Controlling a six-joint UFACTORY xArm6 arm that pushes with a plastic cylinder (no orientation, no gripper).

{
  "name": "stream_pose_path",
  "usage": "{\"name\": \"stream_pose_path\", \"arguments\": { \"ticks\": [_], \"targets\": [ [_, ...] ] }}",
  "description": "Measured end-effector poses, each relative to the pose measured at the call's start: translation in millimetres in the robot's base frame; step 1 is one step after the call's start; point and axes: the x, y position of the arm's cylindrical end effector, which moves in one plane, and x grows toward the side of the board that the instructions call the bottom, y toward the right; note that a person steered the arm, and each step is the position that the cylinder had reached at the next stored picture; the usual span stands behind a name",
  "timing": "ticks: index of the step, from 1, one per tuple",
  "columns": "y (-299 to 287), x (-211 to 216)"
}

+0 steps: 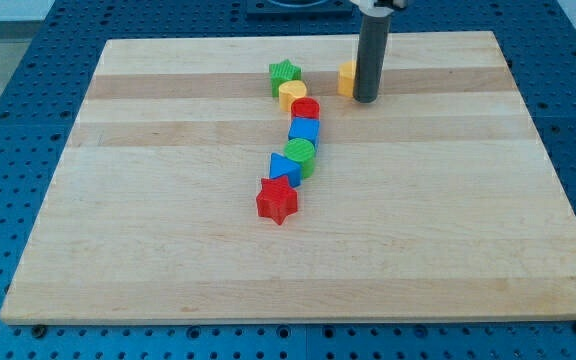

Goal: Push the yellow hexagon top of the green star

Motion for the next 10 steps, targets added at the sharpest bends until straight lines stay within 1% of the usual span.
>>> {"name": "stream_pose_path", "arguments": {
  "ticks": [1,2,4,5,8,9,10],
  "targets": [
    [14,13],
    [24,8],
    [-28,-70],
    [-38,-79],
    [-38,-13],
    [-42,-2],
    [-53,-10]
  ]
}}
